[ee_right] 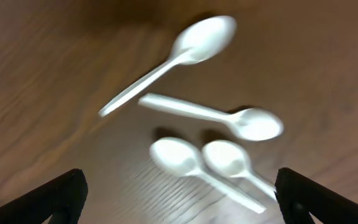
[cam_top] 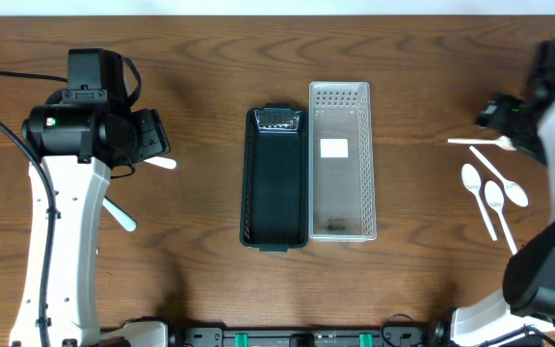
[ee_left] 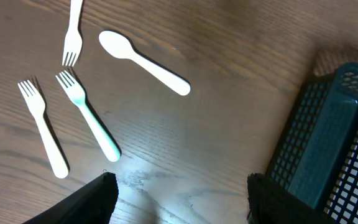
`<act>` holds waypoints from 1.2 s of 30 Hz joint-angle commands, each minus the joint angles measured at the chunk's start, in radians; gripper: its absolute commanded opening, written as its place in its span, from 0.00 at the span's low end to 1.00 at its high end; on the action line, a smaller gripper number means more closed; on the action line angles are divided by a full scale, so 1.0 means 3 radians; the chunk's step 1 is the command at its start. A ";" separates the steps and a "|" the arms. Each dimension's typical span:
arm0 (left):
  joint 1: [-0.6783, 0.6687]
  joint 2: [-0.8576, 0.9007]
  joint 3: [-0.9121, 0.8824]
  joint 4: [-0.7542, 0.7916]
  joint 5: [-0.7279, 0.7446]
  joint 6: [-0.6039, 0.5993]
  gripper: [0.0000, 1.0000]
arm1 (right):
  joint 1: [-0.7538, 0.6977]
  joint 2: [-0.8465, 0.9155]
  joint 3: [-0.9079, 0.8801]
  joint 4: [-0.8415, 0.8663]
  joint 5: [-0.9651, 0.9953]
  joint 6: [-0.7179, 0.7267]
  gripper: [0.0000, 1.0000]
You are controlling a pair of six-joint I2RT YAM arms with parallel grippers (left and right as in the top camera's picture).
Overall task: Pack container
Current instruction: 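Lower the right gripper onto a white spoon and grasp it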
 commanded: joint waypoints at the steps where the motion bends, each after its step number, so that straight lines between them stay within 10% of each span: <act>1: 0.0005 0.0001 0.0033 -0.0018 -0.0037 0.0001 0.70 | -0.0296 -0.0027 0.0039 0.0069 -0.0137 0.0465 0.99; 6: 0.0005 0.0015 0.0033 -0.0019 -0.0036 -0.0023 0.71 | -0.0479 -0.0001 0.0039 0.0387 -0.0172 0.1324 0.99; 15: 0.0005 0.0015 0.0033 -0.0018 -0.0025 -0.0022 0.72 | -0.0468 -0.0011 0.0039 0.0570 -0.1231 0.1153 0.99; 26: 0.0005 0.0015 0.0033 -0.0019 -0.0025 -0.0023 0.72 | -0.0226 0.0017 0.0160 0.0487 -0.0778 0.2281 0.99; 36: 0.0005 0.0015 0.0032 -0.0018 -0.0024 -0.0047 0.72 | -0.0083 0.0795 0.1512 -0.0642 -0.0716 0.2177 0.99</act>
